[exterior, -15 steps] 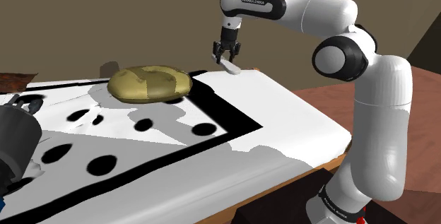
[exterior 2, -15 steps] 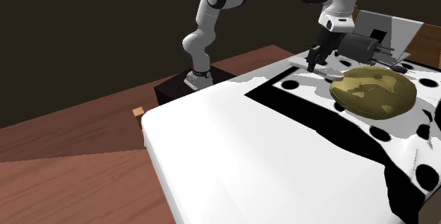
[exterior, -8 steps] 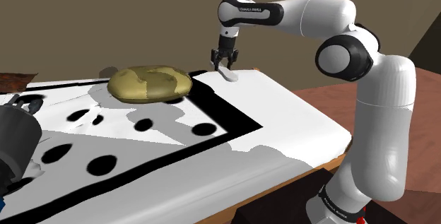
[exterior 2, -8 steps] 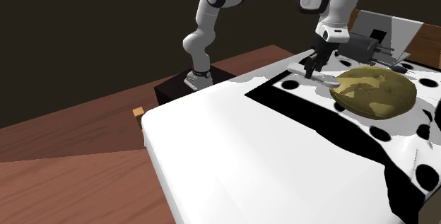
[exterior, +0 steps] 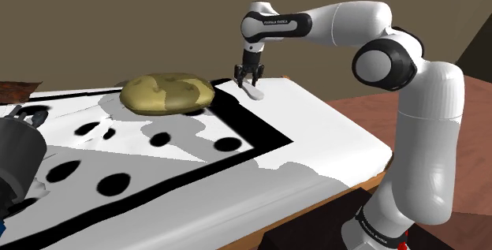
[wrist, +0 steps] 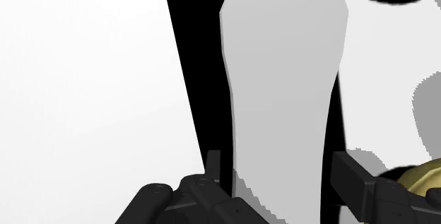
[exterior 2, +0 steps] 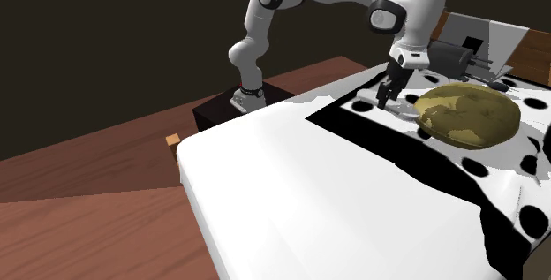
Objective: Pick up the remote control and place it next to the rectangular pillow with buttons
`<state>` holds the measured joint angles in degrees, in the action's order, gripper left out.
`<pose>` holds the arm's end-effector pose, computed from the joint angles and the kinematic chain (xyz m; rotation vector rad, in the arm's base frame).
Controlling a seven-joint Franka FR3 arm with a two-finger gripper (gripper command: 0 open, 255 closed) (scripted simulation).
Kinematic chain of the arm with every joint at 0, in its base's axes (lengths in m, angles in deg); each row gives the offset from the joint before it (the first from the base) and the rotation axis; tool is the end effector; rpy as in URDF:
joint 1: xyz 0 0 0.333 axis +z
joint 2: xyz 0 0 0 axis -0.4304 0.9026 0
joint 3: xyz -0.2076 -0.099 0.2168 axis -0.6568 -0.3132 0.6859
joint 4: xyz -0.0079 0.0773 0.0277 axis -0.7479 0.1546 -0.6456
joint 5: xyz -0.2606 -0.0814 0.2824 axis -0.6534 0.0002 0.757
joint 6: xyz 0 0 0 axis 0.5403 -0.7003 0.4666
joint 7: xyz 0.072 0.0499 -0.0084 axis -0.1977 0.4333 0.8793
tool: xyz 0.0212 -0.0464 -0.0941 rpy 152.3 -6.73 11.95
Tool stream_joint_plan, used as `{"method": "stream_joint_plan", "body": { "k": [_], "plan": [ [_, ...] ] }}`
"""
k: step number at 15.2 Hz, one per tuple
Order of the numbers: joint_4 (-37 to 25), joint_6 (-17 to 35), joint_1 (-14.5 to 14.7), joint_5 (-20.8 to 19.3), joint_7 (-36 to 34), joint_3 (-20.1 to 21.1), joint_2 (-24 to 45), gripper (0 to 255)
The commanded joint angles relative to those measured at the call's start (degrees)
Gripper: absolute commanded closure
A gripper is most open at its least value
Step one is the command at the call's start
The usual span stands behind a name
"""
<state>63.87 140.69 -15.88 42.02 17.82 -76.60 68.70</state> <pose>0.6723 -0.0182 0.4772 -3.1033 0.3539 0.0110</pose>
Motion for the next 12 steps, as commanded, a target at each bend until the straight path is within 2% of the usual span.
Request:
{"method": "stream_joint_plan", "body": {
  "k": [1, 12],
  "plan": [
    [1.15, 1.39, 0.03, 0.07, 0.09, 0.03, 0.19, 255],
    [7.52, 9.16, 0.17, 0.62, 0.62, 0.3, 1.66, 255]
  ]
}}
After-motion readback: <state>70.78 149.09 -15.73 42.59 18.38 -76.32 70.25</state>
